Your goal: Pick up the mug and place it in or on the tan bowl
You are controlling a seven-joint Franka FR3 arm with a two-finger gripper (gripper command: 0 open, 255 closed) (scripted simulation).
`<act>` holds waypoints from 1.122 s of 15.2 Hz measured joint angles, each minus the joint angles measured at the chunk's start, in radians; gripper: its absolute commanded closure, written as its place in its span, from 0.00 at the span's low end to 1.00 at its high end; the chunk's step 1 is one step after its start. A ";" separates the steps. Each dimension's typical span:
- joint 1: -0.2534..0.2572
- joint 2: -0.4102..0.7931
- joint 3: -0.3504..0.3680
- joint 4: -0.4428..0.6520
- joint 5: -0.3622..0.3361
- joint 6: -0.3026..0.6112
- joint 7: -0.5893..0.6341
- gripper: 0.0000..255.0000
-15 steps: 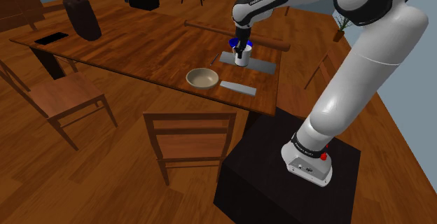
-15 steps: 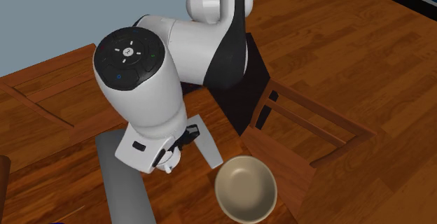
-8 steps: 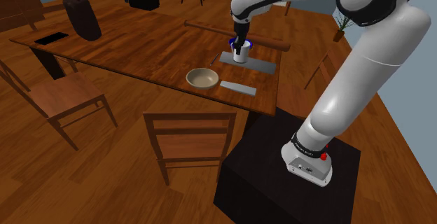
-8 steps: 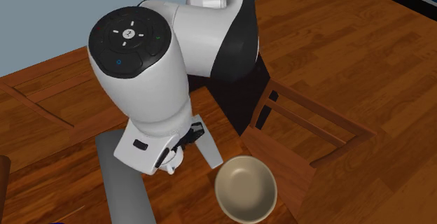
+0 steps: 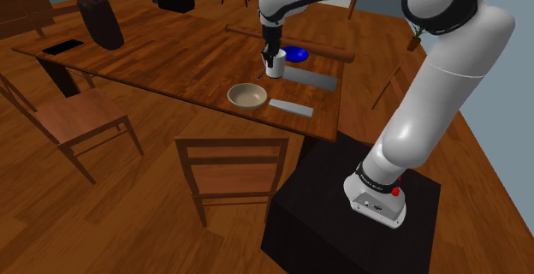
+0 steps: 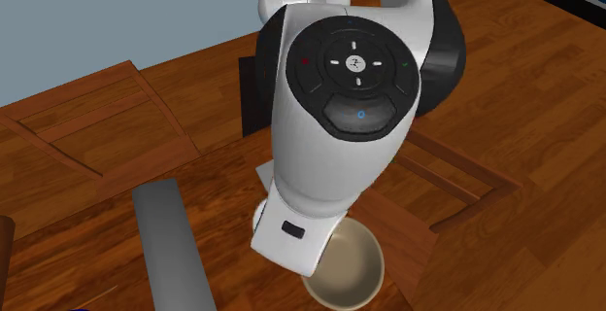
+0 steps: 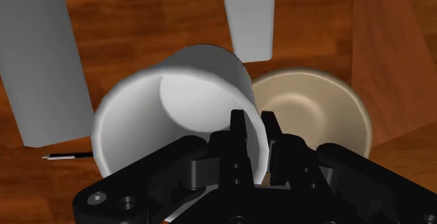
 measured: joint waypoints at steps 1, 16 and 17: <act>0.009 0.013 0.008 0.021 0.003 -0.009 0.015 1.00; 0.107 0.203 0.087 0.228 0.021 -0.040 0.186 1.00; 0.106 0.206 0.087 0.220 0.021 -0.028 0.186 1.00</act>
